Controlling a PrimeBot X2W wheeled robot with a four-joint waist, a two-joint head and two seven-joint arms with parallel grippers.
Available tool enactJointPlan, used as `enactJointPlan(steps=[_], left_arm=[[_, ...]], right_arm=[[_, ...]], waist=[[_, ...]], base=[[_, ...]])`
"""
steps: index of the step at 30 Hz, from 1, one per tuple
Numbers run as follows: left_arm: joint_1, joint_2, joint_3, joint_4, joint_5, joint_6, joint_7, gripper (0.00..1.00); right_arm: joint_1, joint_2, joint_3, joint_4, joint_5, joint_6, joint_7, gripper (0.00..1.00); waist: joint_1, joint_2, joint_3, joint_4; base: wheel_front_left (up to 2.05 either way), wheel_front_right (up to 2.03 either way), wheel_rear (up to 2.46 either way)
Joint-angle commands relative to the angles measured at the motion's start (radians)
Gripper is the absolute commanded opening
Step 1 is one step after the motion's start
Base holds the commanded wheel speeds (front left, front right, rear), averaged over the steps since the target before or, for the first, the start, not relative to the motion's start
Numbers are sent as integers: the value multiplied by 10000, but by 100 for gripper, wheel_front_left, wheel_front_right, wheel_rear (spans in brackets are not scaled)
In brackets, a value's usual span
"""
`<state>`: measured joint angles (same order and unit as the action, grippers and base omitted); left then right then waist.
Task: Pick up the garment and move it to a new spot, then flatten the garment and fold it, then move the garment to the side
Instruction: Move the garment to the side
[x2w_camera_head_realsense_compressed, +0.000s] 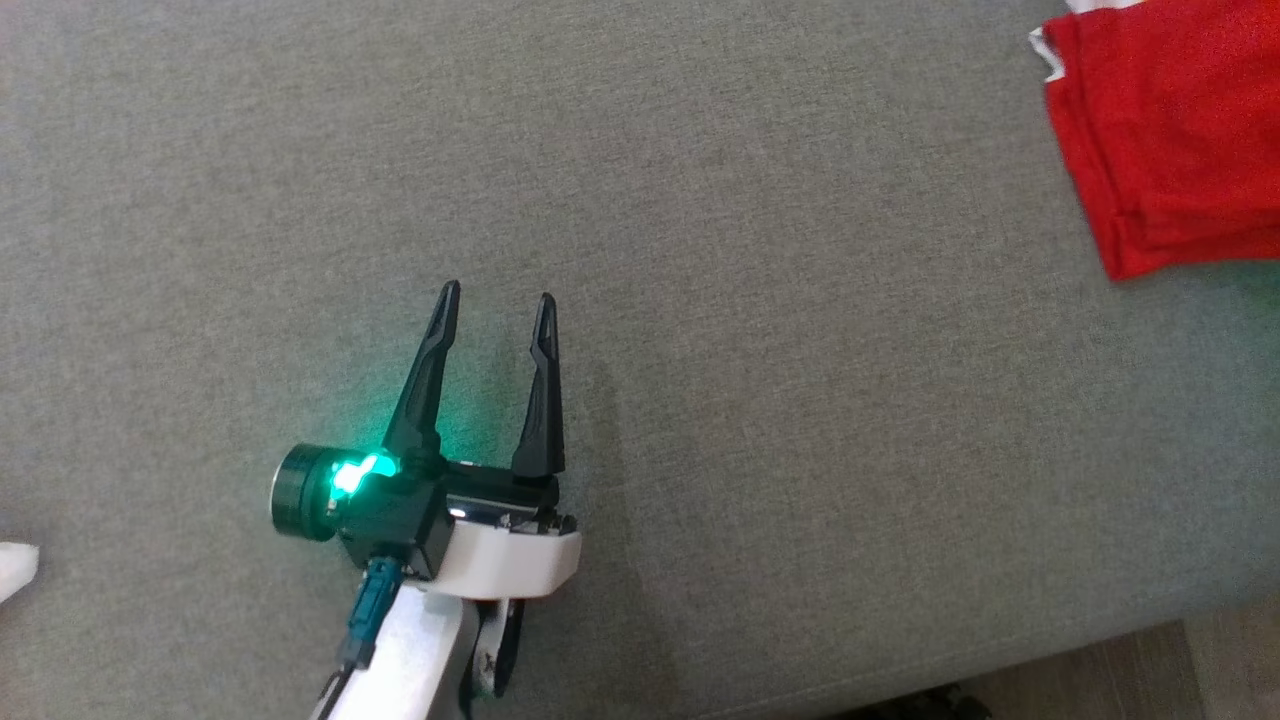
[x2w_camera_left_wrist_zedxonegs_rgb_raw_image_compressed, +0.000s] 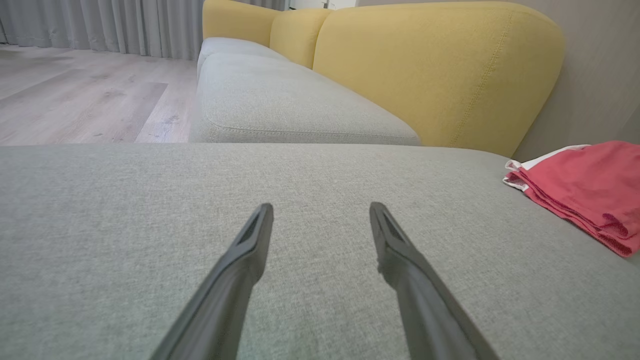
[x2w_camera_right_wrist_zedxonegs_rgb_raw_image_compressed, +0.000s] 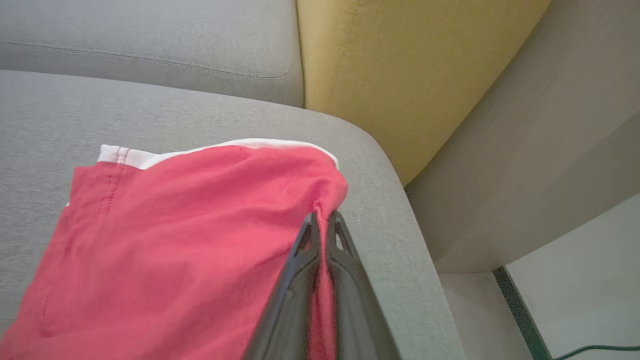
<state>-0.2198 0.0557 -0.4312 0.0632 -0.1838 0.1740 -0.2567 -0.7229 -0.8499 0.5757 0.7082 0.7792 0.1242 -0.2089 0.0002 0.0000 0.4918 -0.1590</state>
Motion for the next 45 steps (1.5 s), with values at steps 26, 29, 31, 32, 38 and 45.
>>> enactJointPlan(steps=[26,29,31,32,38,45], left_arm=[[1350,-55,318,-199,-724,257,-51,100],[1682,-55,399,-169,-718,222,-51,100],[1885,-55,468,-167,-730,243,-51,100],[1981,-55,500,-162,-740,255,-51,100],[2601,-55,720,-356,-689,335,-51,100],[3281,-55,1038,-878,-482,357,-51,100]], right_arm=[[4124,4307,-4564,-2678,-4740,65,-527,100],[4961,5087,-4495,-3181,-4625,65,-527,100],[5584,5618,-4494,-3552,-4636,65,-528,100],[5896,5851,-4517,-3736,-4680,65,-528,100],[7441,6950,-4735,-5000,-5050,65,-528,100],[8249,7354,-5133,-6260,-5606,65,-528,100]], waist=[[-2,0,-3298,1348],[-2,0,-3865,1553],[-2,0,-4198,1667],[-2,0,-4362,1720],[-2,0,-4942,1889],[-2,0,-5422,1930]], base=[[0,0,0],[0,0,0],[0,0,0],[0,0,0],[0,0,0],[0,0,0]])
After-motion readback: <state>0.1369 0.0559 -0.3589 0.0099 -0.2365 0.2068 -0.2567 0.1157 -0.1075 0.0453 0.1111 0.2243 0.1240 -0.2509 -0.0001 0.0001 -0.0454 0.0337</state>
